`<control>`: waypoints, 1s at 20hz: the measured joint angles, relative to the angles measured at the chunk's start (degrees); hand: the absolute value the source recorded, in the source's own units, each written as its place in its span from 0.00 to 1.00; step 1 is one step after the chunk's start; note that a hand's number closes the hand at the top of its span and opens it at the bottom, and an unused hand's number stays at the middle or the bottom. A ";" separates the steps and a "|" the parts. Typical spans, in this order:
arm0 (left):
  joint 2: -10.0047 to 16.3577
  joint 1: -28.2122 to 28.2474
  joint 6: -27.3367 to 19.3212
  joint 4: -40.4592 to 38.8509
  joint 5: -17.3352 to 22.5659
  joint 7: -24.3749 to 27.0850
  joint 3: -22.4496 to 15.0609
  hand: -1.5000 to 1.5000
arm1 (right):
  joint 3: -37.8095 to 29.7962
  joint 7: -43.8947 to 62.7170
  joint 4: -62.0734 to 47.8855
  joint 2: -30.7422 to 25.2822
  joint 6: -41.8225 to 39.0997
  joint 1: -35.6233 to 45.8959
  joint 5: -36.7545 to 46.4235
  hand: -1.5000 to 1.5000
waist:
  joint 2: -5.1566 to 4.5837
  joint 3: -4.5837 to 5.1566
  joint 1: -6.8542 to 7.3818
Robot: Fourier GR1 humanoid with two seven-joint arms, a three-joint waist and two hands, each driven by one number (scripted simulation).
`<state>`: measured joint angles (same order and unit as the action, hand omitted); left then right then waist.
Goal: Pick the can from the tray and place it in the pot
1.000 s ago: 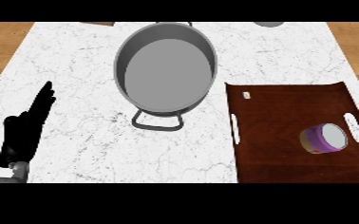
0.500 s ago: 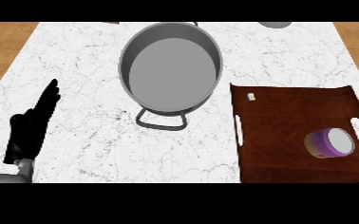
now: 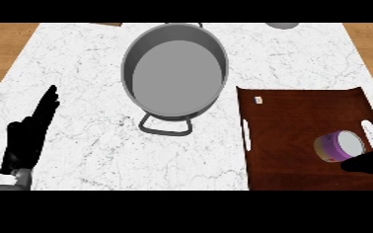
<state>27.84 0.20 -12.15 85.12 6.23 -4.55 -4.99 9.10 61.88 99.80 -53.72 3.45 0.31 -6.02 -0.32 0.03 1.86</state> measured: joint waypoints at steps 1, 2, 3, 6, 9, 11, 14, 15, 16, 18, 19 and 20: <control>-0.04 -0.24 0.17 0.04 -0.05 -0.20 0.16 0.50 | 0.34 0.46 -1.28 -0.03 -0.87 1.74 -0.36 0.00 | 0.01 -0.02 -0.11; -0.18 -0.57 0.18 0.16 -0.19 -0.69 0.21 0.50 | 1.17 0.66 -2.94 0.43 -1.43 3.42 -0.12 0.00 | 0.02 0.00 -0.17; 0.09 -0.75 0.54 0.30 -0.01 -0.85 0.72 0.50 | 1.80 0.59 -4.59 0.73 -2.01 4.53 0.07 0.00 | 0.04 0.00 -0.24; -0.79 -0.59 0.23 0.40 -0.79 -1.26 0.79 0.50 | 3.80 1.00 -7.68 2.49 -3.23 7.41 1.12 0.00 | 0.12 0.00 -0.59; -1.01 0.18 1.25 -0.04 -0.73 -0.40 1.67 0.50 | 4.71 0.60 -10.83 3.83 -4.64 9.14 1.97 0.00 | 0.17 -0.02 -0.91; -1.15 0.06 1.66 -0.34 -0.94 -0.56 2.38 0.50 | 5.20 0.57 -12.28 5.50 -5.24 10.14 2.79 0.00 | 0.21 -0.01 -1.11; -1.86 -0.04 1.46 0.22 -1.82 -1.40 2.42 0.50 | 6.00 0.66 -14.30 7.38 -5.85 10.76 3.83 0.00 | 0.25 -0.01 -1.30; -1.70 -0.08 1.79 0.89 -1.77 -2.16 2.71 0.50 | 6.03 0.61 -15.26 7.99 -6.02 11.11 4.25 0.00 | 0.26 -0.02 -1.32; -1.77 0.52 1.97 1.58 -1.94 -2.24 2.84 0.50 | 6.17 0.38 -16.30 8.70 -6.20 11.32 4.86 0.00 | 0.28 -0.02 -1.31; -2.48 1.25 2.02 1.87 -2.52 -1.84 2.91 0.50 | 6.46 0.08 -18.29 10.28 -6.41 11.89 6.19 0.00 | 0.28 -0.03 -1.34; -2.53 0.92 2.39 0.63 -2.67 -0.98 3.43 0.50 | 6.25 -0.19 -19.62 10.60 -6.77 12.52 6.57 0.00 | 0.26 -0.03 -1.39; -3.14 1.56 2.17 1.01 -3.15 -0.71 3.17 0.50 | 6.11 0.01 -20.37 11.03 -7.01 13.40 6.98 0.00 | 0.27 -0.03 -1.36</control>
<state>24.70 1.76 -9.98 86.13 3.08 -5.27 -1.82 15.21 61.89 79.43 -42.69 -3.57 13.71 0.97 -0.05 -0.01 0.49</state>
